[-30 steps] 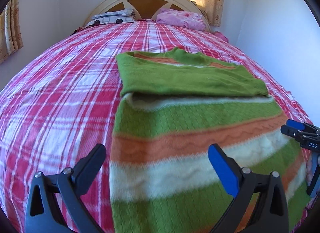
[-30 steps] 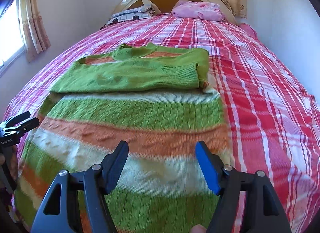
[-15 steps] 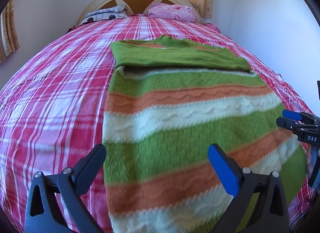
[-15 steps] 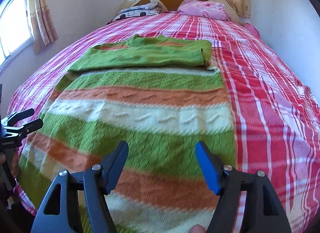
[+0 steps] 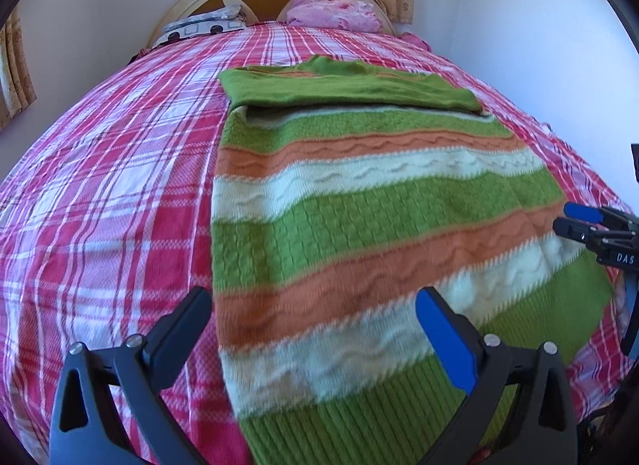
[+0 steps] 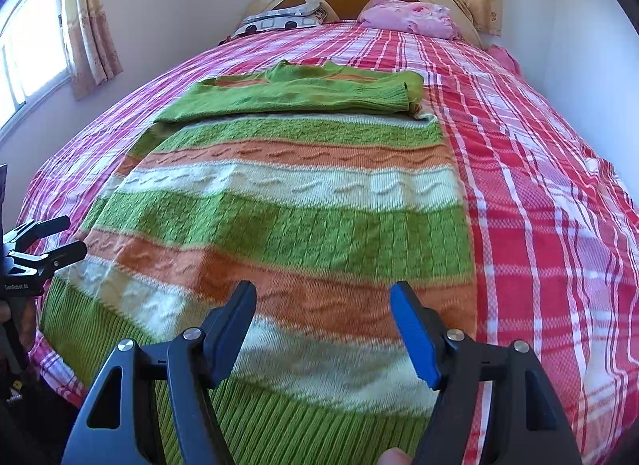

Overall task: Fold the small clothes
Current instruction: 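Move both open tools toward the green ribbed hem of the sweater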

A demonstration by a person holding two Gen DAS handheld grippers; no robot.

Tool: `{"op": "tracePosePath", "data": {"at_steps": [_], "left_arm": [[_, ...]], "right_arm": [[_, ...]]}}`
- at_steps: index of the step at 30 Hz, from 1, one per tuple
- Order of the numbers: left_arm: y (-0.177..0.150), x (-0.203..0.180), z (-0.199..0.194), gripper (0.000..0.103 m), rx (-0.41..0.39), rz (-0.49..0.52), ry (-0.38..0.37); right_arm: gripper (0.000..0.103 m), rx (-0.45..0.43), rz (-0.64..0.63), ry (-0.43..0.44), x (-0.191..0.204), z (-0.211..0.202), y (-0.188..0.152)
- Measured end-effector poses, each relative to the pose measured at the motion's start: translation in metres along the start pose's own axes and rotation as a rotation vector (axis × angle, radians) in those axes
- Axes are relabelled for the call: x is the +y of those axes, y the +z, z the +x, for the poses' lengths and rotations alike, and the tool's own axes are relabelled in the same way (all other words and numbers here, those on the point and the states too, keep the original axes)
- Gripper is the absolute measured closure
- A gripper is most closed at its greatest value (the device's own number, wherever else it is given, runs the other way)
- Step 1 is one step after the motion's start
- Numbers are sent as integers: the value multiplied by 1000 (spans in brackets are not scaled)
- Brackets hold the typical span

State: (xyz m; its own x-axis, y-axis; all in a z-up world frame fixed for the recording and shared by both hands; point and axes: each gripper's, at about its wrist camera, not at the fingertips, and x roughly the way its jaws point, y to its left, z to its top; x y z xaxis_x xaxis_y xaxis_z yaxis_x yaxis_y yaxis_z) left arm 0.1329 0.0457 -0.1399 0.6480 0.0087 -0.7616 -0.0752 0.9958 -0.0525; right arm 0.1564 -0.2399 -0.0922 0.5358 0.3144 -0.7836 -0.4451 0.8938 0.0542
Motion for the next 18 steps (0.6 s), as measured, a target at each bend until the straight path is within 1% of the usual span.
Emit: {"op": "tracePosePath", "data": {"at_steps": [8, 14, 18], "left_arm": [[-16, -2, -6, 0, 33, 16, -5], [-23, -9, -12, 0, 41, 56, 8], [-30, -5, -17, 0, 49, 58, 11]], "right_arm": [[33, 6, 15, -8, -1, -16, -20], [33, 4, 19, -13, 0, -28, -30], [33, -1, 42, -9, -1, -30, -40]]}}
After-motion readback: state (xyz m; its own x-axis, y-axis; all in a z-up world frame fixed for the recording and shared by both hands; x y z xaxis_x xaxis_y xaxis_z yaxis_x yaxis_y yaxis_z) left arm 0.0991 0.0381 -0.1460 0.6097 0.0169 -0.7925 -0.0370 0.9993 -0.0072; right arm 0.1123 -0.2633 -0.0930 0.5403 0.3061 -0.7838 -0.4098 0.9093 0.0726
